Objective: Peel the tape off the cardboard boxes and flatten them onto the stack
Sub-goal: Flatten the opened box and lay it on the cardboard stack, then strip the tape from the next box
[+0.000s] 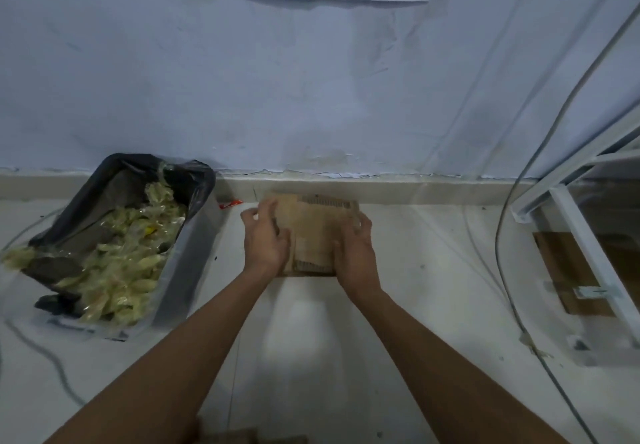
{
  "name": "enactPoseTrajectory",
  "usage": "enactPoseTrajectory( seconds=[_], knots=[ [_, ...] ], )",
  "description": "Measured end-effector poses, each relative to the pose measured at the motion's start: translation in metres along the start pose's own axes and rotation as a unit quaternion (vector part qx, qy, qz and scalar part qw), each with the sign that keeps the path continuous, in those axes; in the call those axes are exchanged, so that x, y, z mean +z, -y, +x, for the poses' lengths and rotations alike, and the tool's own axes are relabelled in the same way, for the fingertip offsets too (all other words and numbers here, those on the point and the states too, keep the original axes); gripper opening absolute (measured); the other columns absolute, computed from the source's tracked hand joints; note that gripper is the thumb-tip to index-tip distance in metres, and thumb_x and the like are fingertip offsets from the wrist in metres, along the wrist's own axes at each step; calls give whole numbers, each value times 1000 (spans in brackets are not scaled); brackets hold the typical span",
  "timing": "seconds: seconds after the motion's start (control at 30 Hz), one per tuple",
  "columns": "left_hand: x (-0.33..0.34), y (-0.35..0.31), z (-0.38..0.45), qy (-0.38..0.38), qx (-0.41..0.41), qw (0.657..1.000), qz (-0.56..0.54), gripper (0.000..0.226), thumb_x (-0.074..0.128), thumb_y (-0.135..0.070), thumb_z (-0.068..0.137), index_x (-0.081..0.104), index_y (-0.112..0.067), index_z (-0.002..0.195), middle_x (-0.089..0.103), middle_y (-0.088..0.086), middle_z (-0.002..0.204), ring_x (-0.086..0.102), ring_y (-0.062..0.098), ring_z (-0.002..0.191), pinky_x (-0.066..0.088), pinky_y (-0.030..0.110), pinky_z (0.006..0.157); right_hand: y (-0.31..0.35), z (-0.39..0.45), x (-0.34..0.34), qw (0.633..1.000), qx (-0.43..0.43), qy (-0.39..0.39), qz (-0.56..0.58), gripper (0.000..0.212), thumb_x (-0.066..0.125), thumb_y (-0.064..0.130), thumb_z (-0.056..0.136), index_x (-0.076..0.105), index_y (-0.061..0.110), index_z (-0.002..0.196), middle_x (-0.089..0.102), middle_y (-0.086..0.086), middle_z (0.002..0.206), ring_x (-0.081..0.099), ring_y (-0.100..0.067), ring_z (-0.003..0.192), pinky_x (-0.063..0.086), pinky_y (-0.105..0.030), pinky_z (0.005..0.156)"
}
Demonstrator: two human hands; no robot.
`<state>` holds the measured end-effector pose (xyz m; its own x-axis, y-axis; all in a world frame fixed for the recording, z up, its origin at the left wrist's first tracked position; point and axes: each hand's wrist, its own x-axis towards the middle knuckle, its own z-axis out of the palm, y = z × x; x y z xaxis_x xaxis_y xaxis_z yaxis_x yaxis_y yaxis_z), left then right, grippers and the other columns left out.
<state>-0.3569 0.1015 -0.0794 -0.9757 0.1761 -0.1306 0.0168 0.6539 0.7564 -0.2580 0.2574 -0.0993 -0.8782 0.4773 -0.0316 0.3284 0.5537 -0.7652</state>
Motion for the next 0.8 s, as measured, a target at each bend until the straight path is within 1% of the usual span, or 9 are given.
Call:
enactPoseTrajectory(
  seconds=[0.07, 0.17, 0.27, 0.33, 0.4, 0.5, 0.6, 0.7, 0.8],
  knots=[
    [8, 12, 19, 50, 73, 994, 60, 60, 70, -17, 95, 45, -28, 149, 13, 7, 164, 50, 35, 136, 44, 39, 114, -17, 21, 13, 997, 61, 30, 39, 50, 59, 33, 100, 46, 38, 148, 45, -2, 152, 56, -25, 129, 46, -45, 112],
    [17, 33, 39, 125, 103, 978, 128, 64, 73, -27, 95, 46, -29, 153, -1, 8, 172, 24, 31, 155, 30, 36, 121, -44, 40, 25, 995, 27, 80, -55, 44, 49, 20, 107, 51, 22, 151, 34, -14, 160, 40, -35, 143, 35, -33, 116],
    [31, 57, 54, 164, 85, 965, 184, 68, 73, -33, 95, 43, -29, 156, -10, 6, 172, 17, 29, 157, 27, 35, 123, -61, 52, 43, 984, 16, 143, -107, 48, 46, 24, 109, 44, 18, 157, 19, -16, 170, 20, -38, 155, 28, -39, 122],
    [43, 75, 58, 201, 70, 946, 243, 77, 73, -42, 94, 35, -33, 159, -13, 7, 172, 10, 29, 159, 24, 36, 124, -71, 55, 58, 966, -3, 173, -190, 51, 40, 38, 111, 36, 25, 160, 9, -13, 174, 12, -37, 158, 37, -48, 118],
    [50, 88, 61, 199, 68, 932, 295, 85, 72, -53, 90, 28, -37, 161, -5, 8, 173, 4, 30, 159, 19, 41, 126, -81, 53, 70, 955, -31, 147, -256, 54, 43, 40, 108, 31, 29, 160, 9, -11, 175, 17, -39, 157, 45, -53, 113],
    [47, 89, 66, 172, 94, 914, 354, 88, 67, -68, 86, 25, -44, 160, 3, 6, 173, 0, 33, 159, 11, 51, 127, -88, 55, 67, 946, -74, 119, -291, 57, 44, 43, 107, 33, 28, 161, 16, -12, 174, 23, -39, 156, 32, -56, 123],
    [46, 67, 75, 169, 101, 901, 385, 85, 65, -65, 89, 25, -44, 160, 2, 8, 173, -2, 36, 158, 9, 55, 126, -78, 73, 46, 933, -60, 159, -316, 63, 44, 50, 105, 27, 34, 163, 10, -6, 175, 14, -35, 158, 24, -56, 125],
    [43, 51, 72, 199, 86, 885, 412, 88, 65, -58, 92, 15, -38, 163, -3, 14, 171, -6, 41, 157, 11, 58, 126, -58, 82, 28, 916, -36, 243, -318, 74, 57, 43, 101, 21, 35, 164, 3, -2, 176, 9, -34, 159, 36, -54, 118],
    [38, 39, 54, 200, 83, 897, 386, 93, 61, -60, 93, 8, -30, 164, -6, 13, 171, -7, 42, 157, 13, 57, 126, -40, 81, 5, 913, -5, 291, -285, 86, 61, 34, 100, 7, 34, 167, -8, -1, 176, 3, -32, 161, 35, -55, 119]
  ],
)
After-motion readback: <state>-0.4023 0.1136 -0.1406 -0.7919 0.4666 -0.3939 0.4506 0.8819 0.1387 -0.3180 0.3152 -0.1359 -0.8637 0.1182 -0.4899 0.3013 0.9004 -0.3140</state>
